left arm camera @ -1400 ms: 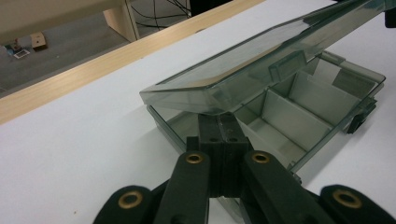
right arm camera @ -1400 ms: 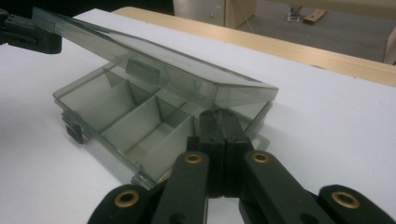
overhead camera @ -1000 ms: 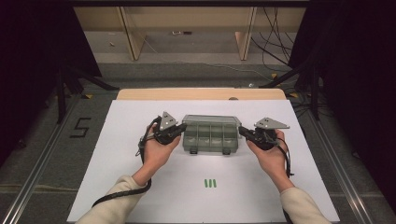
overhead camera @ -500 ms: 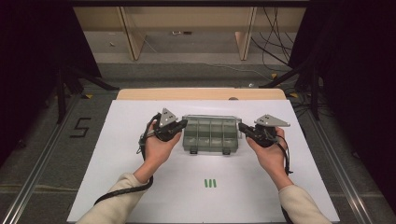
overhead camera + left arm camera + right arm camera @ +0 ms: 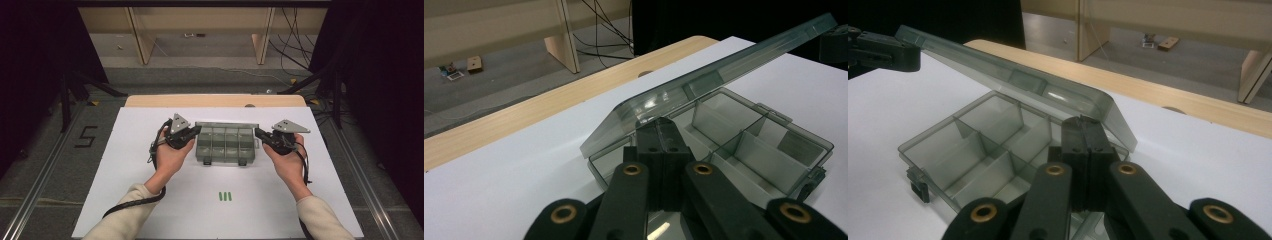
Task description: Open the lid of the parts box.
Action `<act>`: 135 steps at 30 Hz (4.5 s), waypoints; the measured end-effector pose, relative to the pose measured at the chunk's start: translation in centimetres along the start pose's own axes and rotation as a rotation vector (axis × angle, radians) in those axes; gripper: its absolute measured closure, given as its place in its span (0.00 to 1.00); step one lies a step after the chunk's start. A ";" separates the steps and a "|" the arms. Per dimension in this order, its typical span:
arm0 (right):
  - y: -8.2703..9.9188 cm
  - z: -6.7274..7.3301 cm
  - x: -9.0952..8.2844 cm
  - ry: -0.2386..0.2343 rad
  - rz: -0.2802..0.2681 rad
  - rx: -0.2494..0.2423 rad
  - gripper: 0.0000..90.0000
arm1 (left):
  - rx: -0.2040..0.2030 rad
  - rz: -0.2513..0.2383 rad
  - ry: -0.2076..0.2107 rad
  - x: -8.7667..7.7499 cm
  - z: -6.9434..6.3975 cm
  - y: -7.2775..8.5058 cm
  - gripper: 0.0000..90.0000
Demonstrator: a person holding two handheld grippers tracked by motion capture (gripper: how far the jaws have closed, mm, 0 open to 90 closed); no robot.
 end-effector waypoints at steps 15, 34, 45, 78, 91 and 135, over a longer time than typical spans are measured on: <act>0.3 -0.8 0.1 0.093 0.023 -0.033 0.84 | 0.000 -0.006 -0.002 0.1 -0.1 -0.1 1.00; -0.6 -0.7 0.9 0.112 -0.007 -0.048 0.86 | 0.084 -0.055 -0.108 0.5 1.8 -0.1 0.75; -1.5 -1.4 1.3 0.149 -0.023 -0.076 0.90 | 0.120 -0.087 -0.115 1.3 2.2 -1.2 0.83; -3.1 -2.8 3.1 0.181 -0.035 -0.041 0.94 | 0.059 -0.056 -0.143 2.8 3.0 -2.7 0.94; -3.2 -3.4 3.9 0.183 -0.036 -0.021 0.95 | 0.056 -0.042 -0.144 2.9 3.0 -2.9 0.94; -3.6 -4.4 5.3 0.197 -0.041 -0.005 0.95 | 0.024 -0.030 -0.147 4.3 4.1 -3.8 0.94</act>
Point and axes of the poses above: each handheld gripper's, and its own axes: x roughly forward along the jaws, y roughly out of its underside, z roughly to its left, the point moved 6 cm from there along x, roughly forward along the jaws, and after that the axes turned 6 degrees about -x, right-handed, at the moved point
